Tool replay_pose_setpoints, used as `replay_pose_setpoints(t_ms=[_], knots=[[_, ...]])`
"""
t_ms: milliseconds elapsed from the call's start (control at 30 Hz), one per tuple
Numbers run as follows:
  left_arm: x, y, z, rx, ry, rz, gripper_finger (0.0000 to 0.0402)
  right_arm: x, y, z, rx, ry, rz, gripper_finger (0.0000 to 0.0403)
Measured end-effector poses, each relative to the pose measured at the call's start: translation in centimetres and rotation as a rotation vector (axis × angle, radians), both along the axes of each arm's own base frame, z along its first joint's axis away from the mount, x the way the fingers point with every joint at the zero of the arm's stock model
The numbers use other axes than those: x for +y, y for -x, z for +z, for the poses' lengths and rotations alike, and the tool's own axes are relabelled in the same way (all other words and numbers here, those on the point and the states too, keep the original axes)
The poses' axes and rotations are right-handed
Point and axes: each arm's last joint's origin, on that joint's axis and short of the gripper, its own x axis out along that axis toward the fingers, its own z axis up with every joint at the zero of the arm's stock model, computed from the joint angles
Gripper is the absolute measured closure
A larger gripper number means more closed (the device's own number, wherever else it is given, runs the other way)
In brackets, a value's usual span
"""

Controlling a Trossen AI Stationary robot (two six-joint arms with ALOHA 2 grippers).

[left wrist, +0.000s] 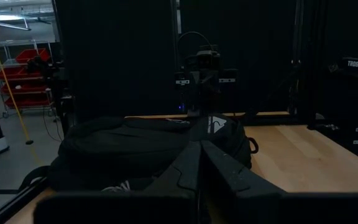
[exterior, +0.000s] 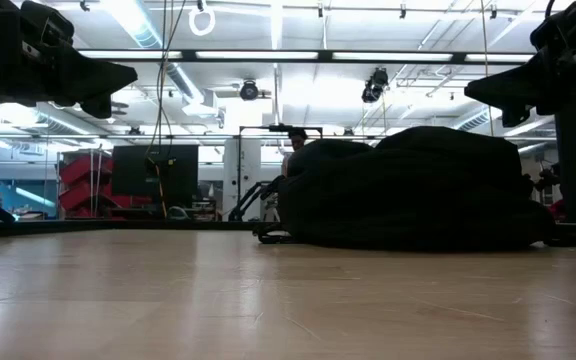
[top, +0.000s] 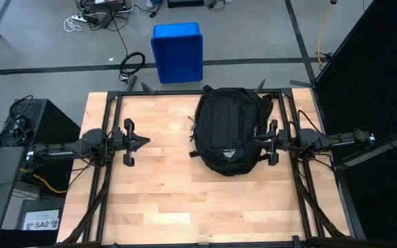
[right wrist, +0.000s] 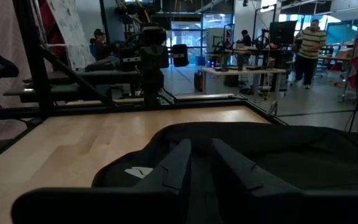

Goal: Unpack backpack
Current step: Return to Home Position

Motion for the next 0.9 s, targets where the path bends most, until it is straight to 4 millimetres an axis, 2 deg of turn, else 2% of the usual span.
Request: replay_pose_setpoints(t_ms=[300, 900], knots=[[0.00, 0.00, 0.00, 0.000, 0.000, 0.000, 0.0401, 0.00, 0.00, 0.01, 0.000, 0.000, 0.000, 0.0378], [0.00, 0.00, -0.01, 0.000, 0.000, 0.000, 0.0401, 0.00, 0.00, 0.01, 0.000, 0.000, 0.000, 0.0364]])
